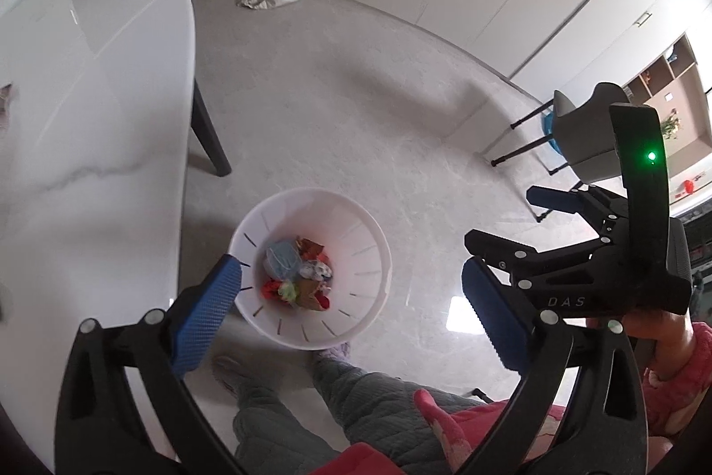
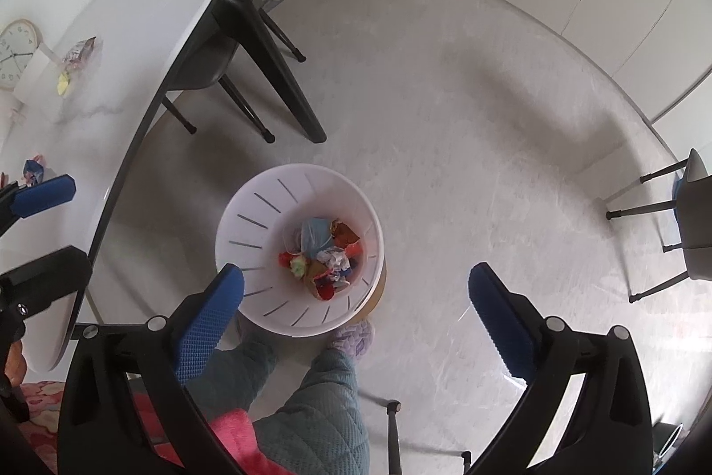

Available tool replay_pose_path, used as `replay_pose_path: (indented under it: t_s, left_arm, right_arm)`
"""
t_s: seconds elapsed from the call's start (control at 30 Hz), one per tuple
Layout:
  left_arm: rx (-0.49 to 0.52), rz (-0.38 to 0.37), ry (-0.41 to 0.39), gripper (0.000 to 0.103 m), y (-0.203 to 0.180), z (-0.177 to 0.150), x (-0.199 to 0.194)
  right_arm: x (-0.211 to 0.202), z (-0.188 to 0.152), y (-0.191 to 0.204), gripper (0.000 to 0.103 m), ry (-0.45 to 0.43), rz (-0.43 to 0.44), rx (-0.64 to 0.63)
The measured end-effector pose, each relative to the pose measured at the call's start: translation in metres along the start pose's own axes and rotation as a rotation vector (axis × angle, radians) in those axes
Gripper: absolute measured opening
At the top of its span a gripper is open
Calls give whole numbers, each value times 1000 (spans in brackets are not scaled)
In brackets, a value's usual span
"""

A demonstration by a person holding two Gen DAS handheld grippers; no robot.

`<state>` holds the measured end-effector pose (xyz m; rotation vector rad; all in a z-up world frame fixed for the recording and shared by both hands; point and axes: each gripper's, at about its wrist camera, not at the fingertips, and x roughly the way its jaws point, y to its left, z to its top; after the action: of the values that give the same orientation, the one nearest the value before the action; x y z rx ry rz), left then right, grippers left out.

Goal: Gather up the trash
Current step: 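Carry white-green paper and foil wrapper to the bin and release both, then move both tools back over the table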

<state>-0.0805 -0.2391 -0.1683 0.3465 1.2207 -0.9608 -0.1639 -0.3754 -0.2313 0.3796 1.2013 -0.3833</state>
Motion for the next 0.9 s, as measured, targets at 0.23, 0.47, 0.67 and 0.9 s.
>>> replay_pose_path:
  t_s: [0.23,0.47,0.67,0.9]
  left_arm:
    - [-20,18,-35,95,5,3,-14]
    - [-66,59,-85,95,18,-4,-36]
    - [-177,151,-178,95,64,-17,-82]
    - [-313,293,-278,95,137,-48,-143]
  right_arm:
    - [-9,2,11,100,-17,5,-5]
    - [-19,8,39,100,-45,19,-39]
    - [-29,23,83,100,-84,62,-96]
    - [-37,44,159,100,-121,136,-209]
